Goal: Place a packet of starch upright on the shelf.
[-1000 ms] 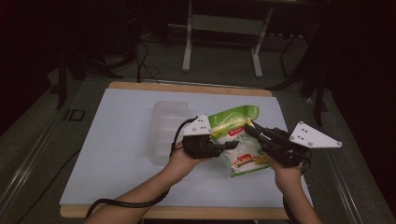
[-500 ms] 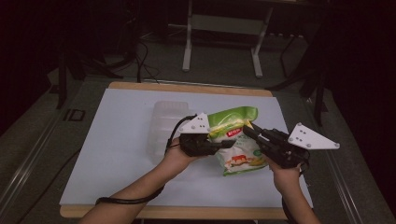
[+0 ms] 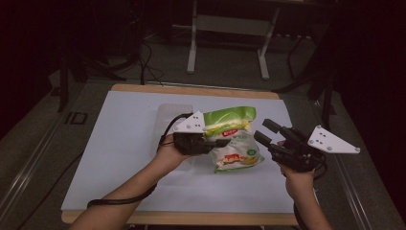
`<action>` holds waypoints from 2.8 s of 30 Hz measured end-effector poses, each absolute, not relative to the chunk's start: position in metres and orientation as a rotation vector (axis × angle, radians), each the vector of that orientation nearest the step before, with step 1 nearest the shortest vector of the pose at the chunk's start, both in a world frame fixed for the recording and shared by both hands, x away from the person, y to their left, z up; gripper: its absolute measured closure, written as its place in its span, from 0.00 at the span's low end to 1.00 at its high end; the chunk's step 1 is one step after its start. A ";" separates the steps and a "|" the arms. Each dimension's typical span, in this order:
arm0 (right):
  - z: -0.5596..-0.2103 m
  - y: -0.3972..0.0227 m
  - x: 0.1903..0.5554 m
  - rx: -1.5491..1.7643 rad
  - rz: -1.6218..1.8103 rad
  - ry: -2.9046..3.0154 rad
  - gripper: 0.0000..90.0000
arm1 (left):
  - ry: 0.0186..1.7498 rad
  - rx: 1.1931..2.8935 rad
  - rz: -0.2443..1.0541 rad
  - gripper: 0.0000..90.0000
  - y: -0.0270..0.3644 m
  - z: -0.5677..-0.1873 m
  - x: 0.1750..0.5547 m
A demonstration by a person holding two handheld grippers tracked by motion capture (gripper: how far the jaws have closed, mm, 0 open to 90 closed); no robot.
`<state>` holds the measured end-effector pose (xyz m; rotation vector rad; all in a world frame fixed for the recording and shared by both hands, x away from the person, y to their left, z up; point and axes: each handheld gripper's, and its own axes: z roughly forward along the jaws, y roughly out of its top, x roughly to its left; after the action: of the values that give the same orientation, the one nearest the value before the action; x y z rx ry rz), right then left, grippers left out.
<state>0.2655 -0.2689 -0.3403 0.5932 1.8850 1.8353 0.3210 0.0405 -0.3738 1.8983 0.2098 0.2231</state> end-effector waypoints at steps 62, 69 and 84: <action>-0.406 -0.299 0.286 0.753 1.820 2.092 0.16 | 0.043 2.025 0.394 0.84 0.195 -0.408 0.452; -0.409 -0.301 0.287 0.761 1.817 2.095 0.16 | 0.039 2.053 0.381 0.84 0.193 -0.424 0.455; -0.416 -0.296 0.289 0.753 1.802 2.145 0.16 | 0.081 2.068 0.341 0.84 0.193 -0.447 0.458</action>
<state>0.2893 -0.2958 -0.4157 0.7526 2.1451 1.8016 0.4583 0.1933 -0.4468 2.0684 0.0808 0.3414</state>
